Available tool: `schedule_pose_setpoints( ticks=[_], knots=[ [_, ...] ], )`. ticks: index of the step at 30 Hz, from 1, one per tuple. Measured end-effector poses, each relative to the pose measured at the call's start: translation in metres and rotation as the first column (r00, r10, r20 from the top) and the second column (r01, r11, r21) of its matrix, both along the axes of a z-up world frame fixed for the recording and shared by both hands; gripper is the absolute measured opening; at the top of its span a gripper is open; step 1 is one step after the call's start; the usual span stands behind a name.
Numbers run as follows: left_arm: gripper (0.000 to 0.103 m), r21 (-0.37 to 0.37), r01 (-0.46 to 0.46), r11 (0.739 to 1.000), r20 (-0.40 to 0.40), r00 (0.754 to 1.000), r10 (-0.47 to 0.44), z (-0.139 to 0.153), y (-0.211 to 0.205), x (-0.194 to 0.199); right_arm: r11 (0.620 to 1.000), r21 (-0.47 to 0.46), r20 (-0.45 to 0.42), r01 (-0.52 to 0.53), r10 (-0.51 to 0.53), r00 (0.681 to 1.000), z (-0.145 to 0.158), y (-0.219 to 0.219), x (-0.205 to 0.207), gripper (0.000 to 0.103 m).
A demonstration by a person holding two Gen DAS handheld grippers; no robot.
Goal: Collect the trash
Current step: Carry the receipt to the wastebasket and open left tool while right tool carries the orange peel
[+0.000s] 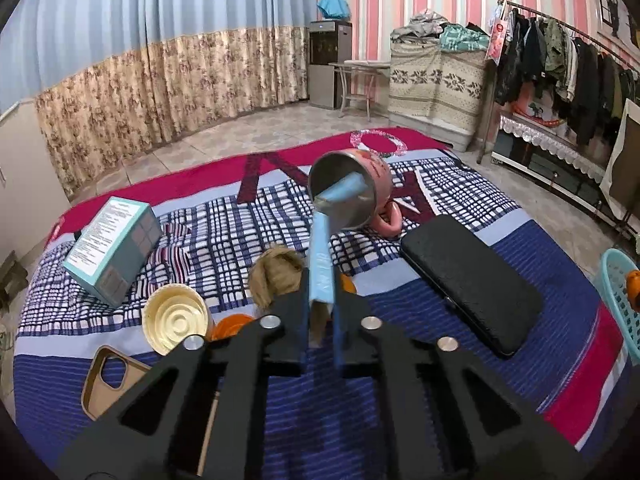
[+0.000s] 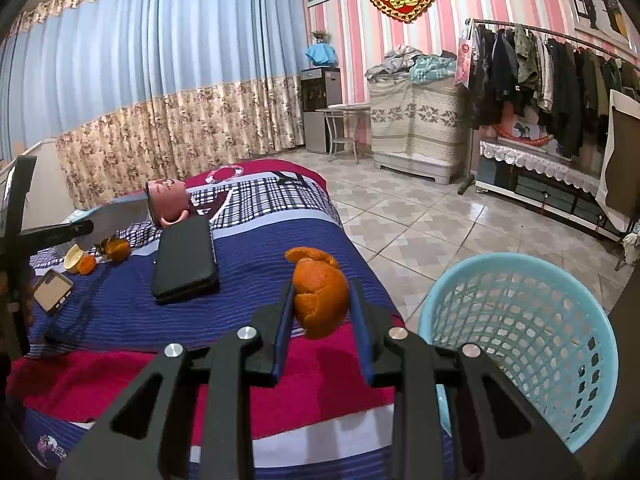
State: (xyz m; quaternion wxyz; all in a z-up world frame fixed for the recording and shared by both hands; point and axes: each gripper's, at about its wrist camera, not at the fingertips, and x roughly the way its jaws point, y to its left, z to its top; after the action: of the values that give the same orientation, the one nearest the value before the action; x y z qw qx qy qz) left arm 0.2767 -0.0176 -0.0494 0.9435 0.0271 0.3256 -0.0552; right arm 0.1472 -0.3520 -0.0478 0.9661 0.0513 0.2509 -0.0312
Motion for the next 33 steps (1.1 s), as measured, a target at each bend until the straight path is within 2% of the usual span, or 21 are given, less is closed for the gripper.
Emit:
schedule_pose_setpoints(
  ticks=[4,8,15,18,25,33],
  knots=[
    [0.006,0.009,0.024,1.000,0.078,0.997,-0.024,0.018,-0.011,-0.018,1.000,-0.001,0.019,0.017,-0.017,1.000,0.005,-0.006,-0.007,0.028],
    [0.006,-0.015,0.067,0.998,0.148,0.987,-0.064,0.044,-0.029,-0.037,0.999,-0.002,0.041,0.053,-0.053,0.998,0.017,-0.025,-0.019,0.028],
    [0.006,-0.057,0.229,0.972,0.194,0.957,-0.214,0.075,-0.103,-0.065,0.990,-0.014,0.060,0.139,-0.138,0.989,0.028,-0.064,-0.055,0.028],
    [0.006,-0.060,0.291,0.955,0.193,0.942,-0.275,0.074,-0.137,-0.075,0.983,-0.021,0.058,0.182,-0.180,0.982,0.029,-0.082,-0.069,0.028],
    [0.006,-0.036,0.448,0.893,0.154,0.886,-0.438,0.052,-0.222,-0.101,0.961,-0.019,0.059,0.277,-0.276,0.959,0.028,-0.123,-0.097,0.028],
    [0.006,-0.003,0.572,0.820,0.097,0.816,-0.569,0.021,-0.286,-0.125,0.935,0.013,0.042,0.354,-0.354,0.934,0.013,-0.162,-0.116,0.028]
  ],
)
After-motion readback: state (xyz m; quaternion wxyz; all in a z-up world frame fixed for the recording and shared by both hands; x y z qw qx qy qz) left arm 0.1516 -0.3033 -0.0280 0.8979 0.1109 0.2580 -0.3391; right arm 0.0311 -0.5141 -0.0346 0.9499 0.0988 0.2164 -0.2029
